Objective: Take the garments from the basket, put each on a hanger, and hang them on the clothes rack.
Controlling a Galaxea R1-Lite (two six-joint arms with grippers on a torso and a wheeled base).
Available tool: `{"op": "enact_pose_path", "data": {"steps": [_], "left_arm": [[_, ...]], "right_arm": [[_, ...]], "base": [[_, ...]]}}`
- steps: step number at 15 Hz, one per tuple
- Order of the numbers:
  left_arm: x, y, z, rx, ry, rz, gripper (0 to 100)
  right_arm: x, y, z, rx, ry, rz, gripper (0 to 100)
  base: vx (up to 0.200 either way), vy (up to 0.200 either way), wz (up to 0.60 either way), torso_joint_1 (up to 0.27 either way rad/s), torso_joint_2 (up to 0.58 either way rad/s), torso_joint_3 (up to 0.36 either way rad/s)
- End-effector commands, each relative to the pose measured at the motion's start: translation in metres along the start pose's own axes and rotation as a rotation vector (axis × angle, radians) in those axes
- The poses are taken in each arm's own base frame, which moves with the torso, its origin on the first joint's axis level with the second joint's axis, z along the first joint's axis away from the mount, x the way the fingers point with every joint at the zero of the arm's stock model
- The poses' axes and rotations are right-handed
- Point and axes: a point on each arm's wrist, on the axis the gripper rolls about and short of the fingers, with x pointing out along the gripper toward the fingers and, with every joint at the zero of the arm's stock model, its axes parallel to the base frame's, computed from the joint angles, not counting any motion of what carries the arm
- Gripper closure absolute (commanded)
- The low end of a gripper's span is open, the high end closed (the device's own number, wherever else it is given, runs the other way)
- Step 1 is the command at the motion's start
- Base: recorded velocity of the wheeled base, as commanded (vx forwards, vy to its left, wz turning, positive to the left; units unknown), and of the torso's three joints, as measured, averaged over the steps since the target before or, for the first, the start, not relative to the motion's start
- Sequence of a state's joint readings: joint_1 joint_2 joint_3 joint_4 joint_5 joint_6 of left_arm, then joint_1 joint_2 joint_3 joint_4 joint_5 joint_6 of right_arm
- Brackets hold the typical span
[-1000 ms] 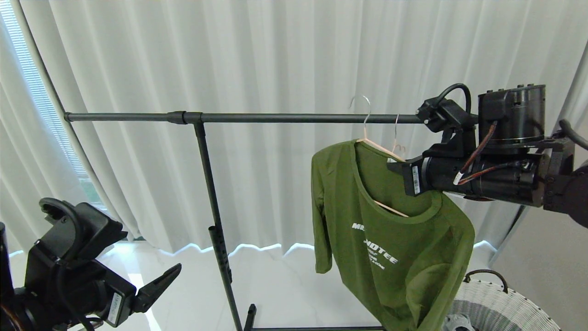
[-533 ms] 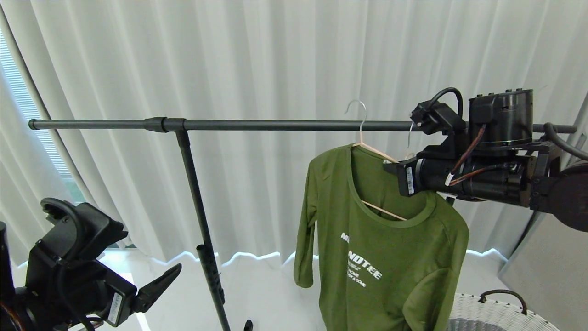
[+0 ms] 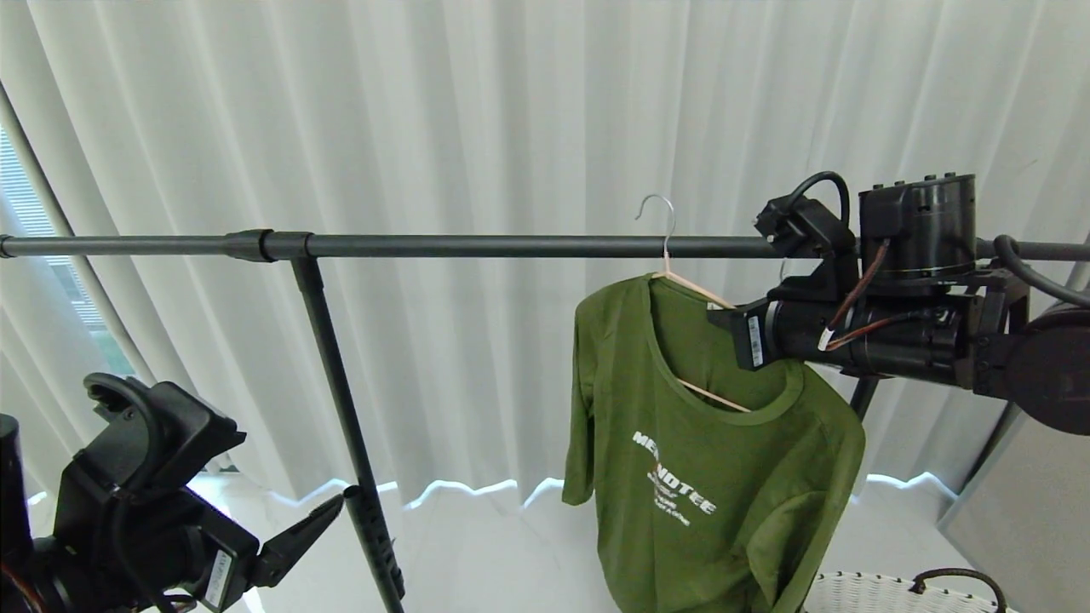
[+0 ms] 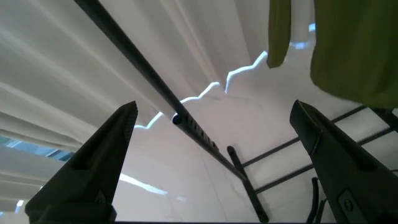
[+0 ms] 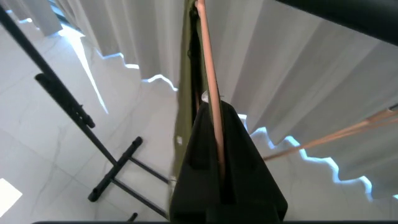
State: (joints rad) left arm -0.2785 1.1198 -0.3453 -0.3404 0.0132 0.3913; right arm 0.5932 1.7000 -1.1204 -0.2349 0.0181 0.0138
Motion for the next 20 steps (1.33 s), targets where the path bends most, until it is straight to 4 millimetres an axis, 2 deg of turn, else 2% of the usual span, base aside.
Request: {"op": "enact_pose_path", "data": {"steps": [1,7,16,17,20], "left_arm": [[0.000,-0.002,0.001,0.006,-0.006,-0.011,0],[-0.002,-0.006,-0.001,0.015,-0.009,-0.032,0],[-0.001,-0.008,-0.002,0.012,-0.005,-0.041,0],[-0.001,-0.008,-0.002,0.012,-0.006,-0.043,0],[-0.002,-0.008,-0.002,0.011,-0.005,-0.041,0]], "right_arm": [[0.007,0.000,-0.003,0.000,0.014,0.001,100],[0.035,-0.002,-0.016,-0.001,0.034,-0.020,100],[0.036,0.007,-0.012,-0.007,0.021,0.005,100],[0.035,0.007,-0.012,-0.007,0.017,0.005,0],[0.030,0.007,-0.006,-0.011,-0.019,0.007,0]], "base": [[0.000,0.000,0.00,0.000,0.00,0.000],[0.000,0.000,0.00,0.000,0.00,0.000],[0.000,0.000,0.00,0.000,0.00,0.000],[0.000,0.000,0.00,0.000,0.00,0.000],[0.000,0.000,0.00,0.000,0.00,0.000]]}}
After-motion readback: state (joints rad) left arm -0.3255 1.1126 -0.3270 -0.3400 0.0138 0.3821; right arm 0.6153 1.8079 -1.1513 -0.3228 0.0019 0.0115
